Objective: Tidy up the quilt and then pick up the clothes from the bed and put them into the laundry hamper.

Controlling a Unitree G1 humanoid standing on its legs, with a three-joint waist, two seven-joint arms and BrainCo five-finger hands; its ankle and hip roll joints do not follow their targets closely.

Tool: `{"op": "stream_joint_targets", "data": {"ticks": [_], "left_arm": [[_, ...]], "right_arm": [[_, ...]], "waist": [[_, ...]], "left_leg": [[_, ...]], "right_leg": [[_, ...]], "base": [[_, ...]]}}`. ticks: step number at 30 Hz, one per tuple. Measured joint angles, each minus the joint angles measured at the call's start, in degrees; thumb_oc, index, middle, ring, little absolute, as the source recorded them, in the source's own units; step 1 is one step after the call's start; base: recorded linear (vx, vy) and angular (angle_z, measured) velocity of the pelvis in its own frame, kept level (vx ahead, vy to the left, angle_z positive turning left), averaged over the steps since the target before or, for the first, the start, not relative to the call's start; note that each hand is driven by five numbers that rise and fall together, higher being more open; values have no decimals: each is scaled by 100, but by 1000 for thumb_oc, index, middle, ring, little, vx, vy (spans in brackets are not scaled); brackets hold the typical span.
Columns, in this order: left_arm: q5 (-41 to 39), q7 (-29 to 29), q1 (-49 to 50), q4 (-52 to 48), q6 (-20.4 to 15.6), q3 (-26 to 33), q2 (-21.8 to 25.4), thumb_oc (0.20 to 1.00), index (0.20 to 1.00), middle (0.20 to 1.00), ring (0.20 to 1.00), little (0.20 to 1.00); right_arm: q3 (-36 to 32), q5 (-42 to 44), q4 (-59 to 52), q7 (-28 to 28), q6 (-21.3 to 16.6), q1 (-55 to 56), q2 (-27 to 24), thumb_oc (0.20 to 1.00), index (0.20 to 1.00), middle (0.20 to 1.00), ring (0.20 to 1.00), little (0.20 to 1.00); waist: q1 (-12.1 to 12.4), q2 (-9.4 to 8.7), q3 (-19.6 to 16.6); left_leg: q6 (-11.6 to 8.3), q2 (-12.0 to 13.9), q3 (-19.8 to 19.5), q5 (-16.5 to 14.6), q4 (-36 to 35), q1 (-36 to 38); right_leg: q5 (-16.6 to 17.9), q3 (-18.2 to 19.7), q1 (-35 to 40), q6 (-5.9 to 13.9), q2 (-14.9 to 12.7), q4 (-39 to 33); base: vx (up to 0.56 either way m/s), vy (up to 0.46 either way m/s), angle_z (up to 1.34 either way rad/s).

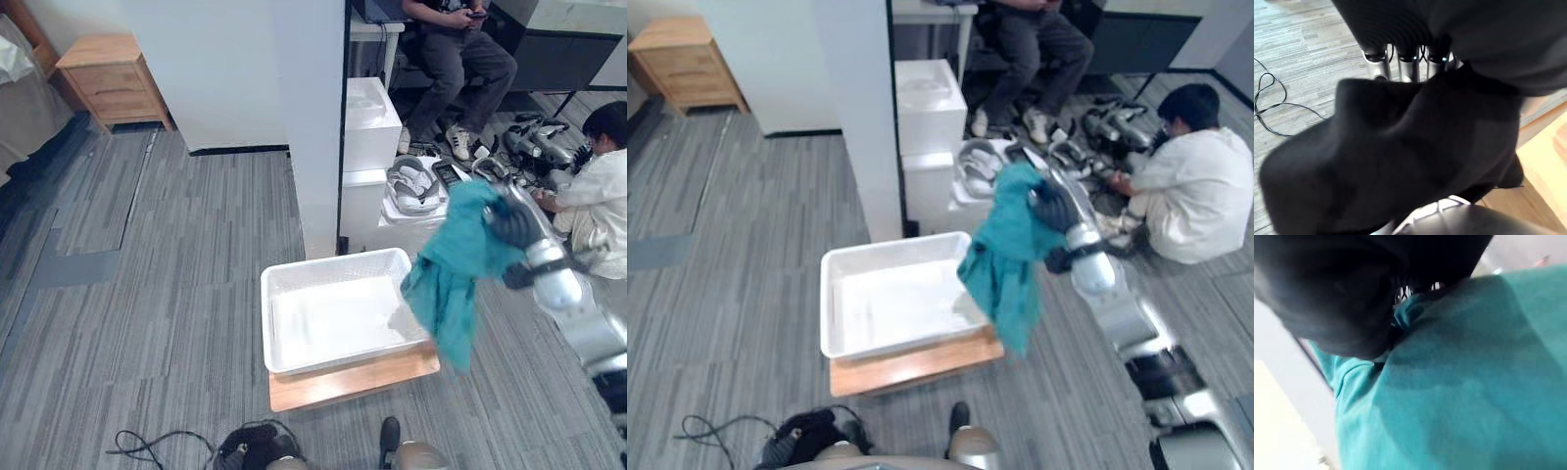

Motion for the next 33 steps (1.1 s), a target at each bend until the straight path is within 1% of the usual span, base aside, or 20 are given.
{"op": "stream_joint_targets", "data": {"ticks": [1,5,6,9,11,13,16,18,19,20,22,23,24,25,27,29,30,31,32,33], "left_arm": [[-107,3,-28,-4,-14,5,7,200,200,200,200,200],[-295,22,-102,-15,-52,65,59,200,200,200,200,200],[-385,27,-129,-19,-54,87,61,200,200,200,200,200],[-420,101,-90,-218,-61,127,62,200,200,200,200,200],[-640,244,-52,-442,-85,261,67,200,200,200,200,200],[-639,273,-47,-575,-115,383,99,200,200,200,200,200],[-636,386,66,-1569,-107,400,344,200,200,200,200,200],[-631,420,377,-2963,-157,362,718,200,200,200,200,200],[-616,471,351,-3275,-369,444,803,200,200,200,200,200],[-639,450,375,-3684,-396,592,837,200,200,200,200,200],[-636,435,611,-5025,-474,692,1224,200,200,200,200,200],[-636,435,559,-5361,-671,806,1313,200,200,200,200,200],[-638,436,482,-5539,-754,876,1349,200,200,200,200,200],[-638,436,181,-5999,-894,1074,1501,200,200,200,200,200],[-671,432,-61,-6371,-1044,1240,1692,200,200,200,200,200],[-859,435,-228,-6597,-1161,1254,1822,200,200,200,200,200],[-922,455,-312,-6760,-1159,1222,1876,200,200,200,200,200],[-922,455,-312,-6760,-1159,1222,1876,200,200,200,200,200],[-1019,458,-651,-7001,-1206,880,1966,200,200,200,200,200],[-1017,455,-799,-7000,-1255,717,1966,200,200,200,200,200]], "right_arm": [[-1,7,-2,-3,-85,-65,21,200,200,200,200,200],[429,-18,18,5,-116,-484,123,200,200,200,200,200],[436,-20,22,6,-116,-483,175,200,200,200,200,200],[473,-36,48,7,-104,-462,341,200,200,200,200,200],[479,-123,82,9,-97,-391,410,200,200,200,200,200],[479,-133,114,11,-75,-309,429,200,200,200,200,200],[479,-247,264,32,-50,-107,452,200,200,200,200,200],[459,-360,265,83,-13,118,475,200,200,200,200,200],[471,-370,270,133,12,189,487,200,200,200,200,200],[469,-374,270,121,8,227,519,200,200,200,200,200],[375,-376,373,105,-6,399,616,200,200,200,200,200],[387,-426,491,116,19,481,626,200,200,200,200,200],[390,-512,579,120,55,565,627,200,200,200,200,200],[486,-792,994,133,150,611,719,1000,1000,1000,1000,1000],[703,-1423,1572,141,222,596,729,1000,1000,1000,1000,1000],[911,-1897,2064,154,346,569,766,1000,1000,1000,1000,1000],[1152,-2432,2515,80,394,376,877,1000,1000,1000,1000,1000],[1152,-2432,2515,80,394,376,877,1000,1000,1000,1000,1000],[1648,-3230,3234,96,471,115,1102,1000,1000,1000,1000,1000],[1763,-3493,3231,96,478,137,1252,1000,1000,1000,1000,1000]], "waist": [[46,-25,-12],[287,-166,-26],[299,-181,-29],[322,-198,-22],[329,-198,-8],[374,-183,11],[471,-158,130],[601,-117,305],[643,-28,382],[682,98,458],[700,162,607],[745,229,656],[783,297,694],[803,426,765],[783,488,792],[749,530,784],[667,526,776],[667,526,776],[575,567,767],[569,604,745]], "left_leg": [[-1,-8,-46,1,0,-22],[-12,-31,-139,-14,1,-120],[-9,-40,-220,-12,1,-174],[0,-55,-249,-15,1,-237],[3,-69,-264,-12,1,-286],[-1,-73,-291,-7,1,-302],[7,-77,-367,16,2,-407],[9,-81,-407,106,18,-485],[6,-96,-429,104,5,-501],[12,-127,-509,112,2,-545],[-3,-125,-537,107,2,-621],[0,-132,-541,122,9,-658],[16,-144,-543,142,16,-675],[56,-185,-565,171,25,-683],[83,-224,-552,193,37,-635],[87,-235,-506,196,38,-541],[95,-235,-473,201,40,-496],[95,-235,-473,201,40,-496],[143,-225,-292,235,40,-405],[147,-215,-202,237,39,-354]], "right_leg": [[0,-31,7,-1,-8,0],[-23,-149,-11,-35,-37,0],[-23,-202,-11,-35,-45,1],[-23,-292,-20,-35,-75,0],[-23,-351,-32,-35,-99,1],[-23,-381,-32,-35,-103,1],[-23,-442,-85,-35,-106,1],[-23,-485,-133,-35,-113,2],[-22,-507,-130,-35,-128,2],[-23,-580,-122,-35,-152,2],[-23,-638,-167,-35,-159,1],[-22,-665,-182,-35,-174,2],[-22,-692,-183,-35,-187,3],[-22,-753,-180,-35,-230,3],[-20,-774,-92,-37,-275,4],[-19,-784,3,-36,-290,3],[-19,-766,29,-36,-288,4],[-19,-766,29,-36,-288,4],[-17,-724,99,-34,-288,3],[-16,-661,110,-34,-283,3]], "base": [[3,-37,22],[-6,-29,19],[-18,-16,27],[-13,-19,21],[-16,-15,15],[-16,-12,10],[-28,-8,12],[-46,-13,12],[-42,-18,20],[-39,-10,25],[-14,-6,23],[-1,-11,17],[9,-6,24],[15,-4,18],[13,6,16],[9,13,11],[15,8,3],[0,0,0],[57,7,-15],[40,8,-31]]}}
